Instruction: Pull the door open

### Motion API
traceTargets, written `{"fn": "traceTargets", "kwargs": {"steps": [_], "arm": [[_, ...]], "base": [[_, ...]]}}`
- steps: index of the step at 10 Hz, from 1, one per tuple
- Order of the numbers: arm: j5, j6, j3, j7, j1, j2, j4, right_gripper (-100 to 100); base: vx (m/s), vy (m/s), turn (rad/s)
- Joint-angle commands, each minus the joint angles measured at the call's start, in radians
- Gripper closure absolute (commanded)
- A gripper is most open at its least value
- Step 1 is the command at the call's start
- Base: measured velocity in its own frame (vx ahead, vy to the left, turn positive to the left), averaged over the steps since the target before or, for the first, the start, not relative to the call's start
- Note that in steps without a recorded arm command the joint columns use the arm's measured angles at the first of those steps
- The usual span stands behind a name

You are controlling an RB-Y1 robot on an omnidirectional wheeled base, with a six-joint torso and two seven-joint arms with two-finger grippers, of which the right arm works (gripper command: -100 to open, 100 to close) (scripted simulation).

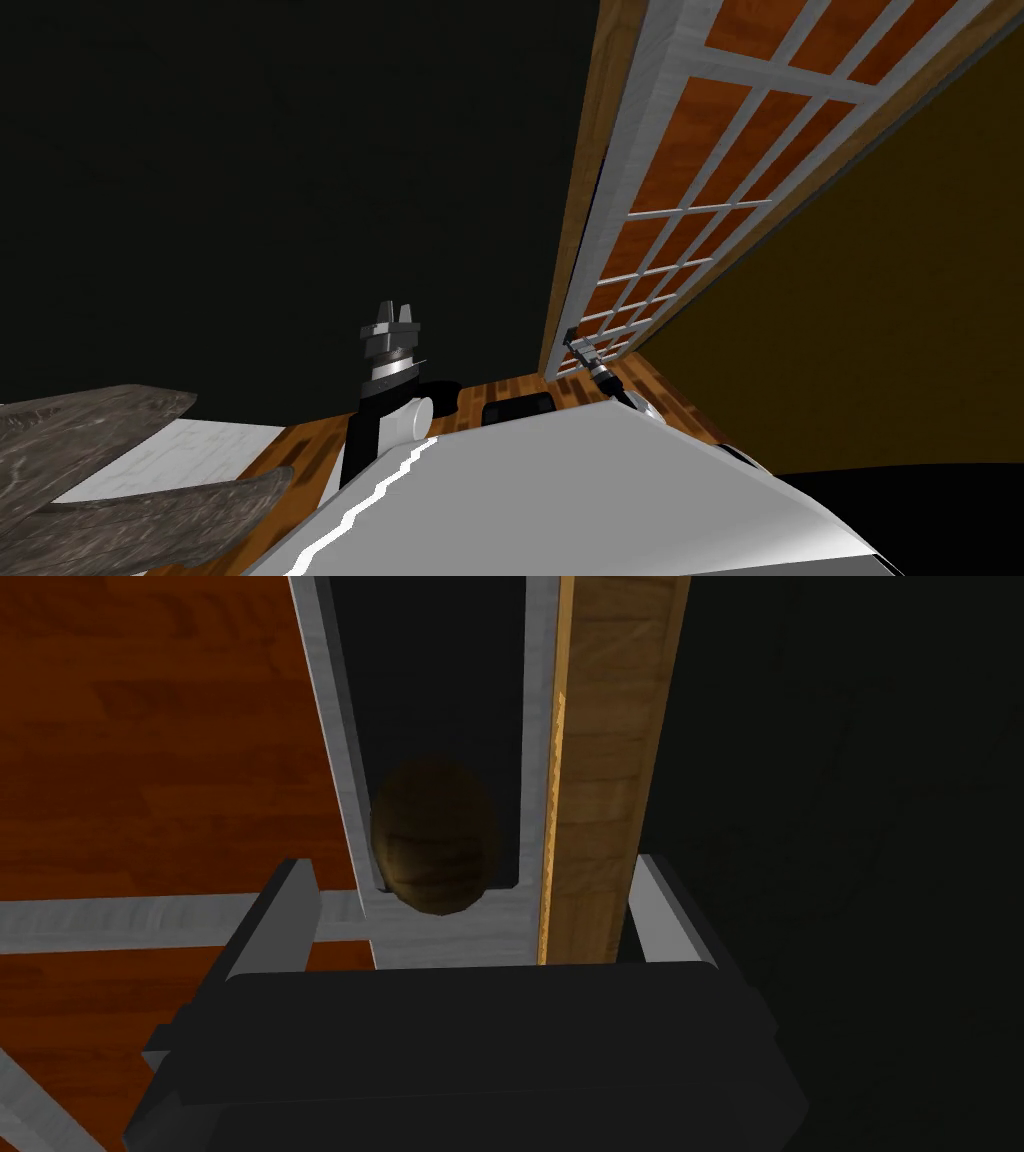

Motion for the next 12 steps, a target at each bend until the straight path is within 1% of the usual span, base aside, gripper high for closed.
{"fn": "traceTargets", "kwargs": {"steps": [1, 2, 3, 4, 5, 10, 11, 12], "arm": [[-0.005, -0.017, -0.006, 0.001, -0.015, -0.006, 0.034, -100], [-0.015, -0.029, -0.02, 0.0, -0.01, -0.015, 0.048, -100], [-0.015, -0.029, -0.02, 0.0, -0.01, -0.015, 0.048, -100], [-0.013, -0.018, -0.017, -0.002, -0.003, -0.013, 0.03, -100], [-0.013, -0.018, -0.017, -0.002, -0.003, -0.013, 0.03, 100], [-0.013, -0.018, -0.017, -0.002, -0.003, -0.013, 0.03, 100], [-0.019, -0.015, -0.014, -0.039, -0.005, -0.011, 0.029, 100], [-0.022, -0.014, -0.013, -0.053, -0.006, -0.01, 0.029, 100]], "base": [[0.093, 0.002, 0.037], [0.129, -0.014, 0.126], [0.133, 0.002, 0.077], [0.046, 0.008, 0.001], [-0.009, -0.001, -0.001], [-0.007, -0.003, 0.002], [-0.019, -0.014, 0.023], [-0.04, -0.018, 0.037]]}}
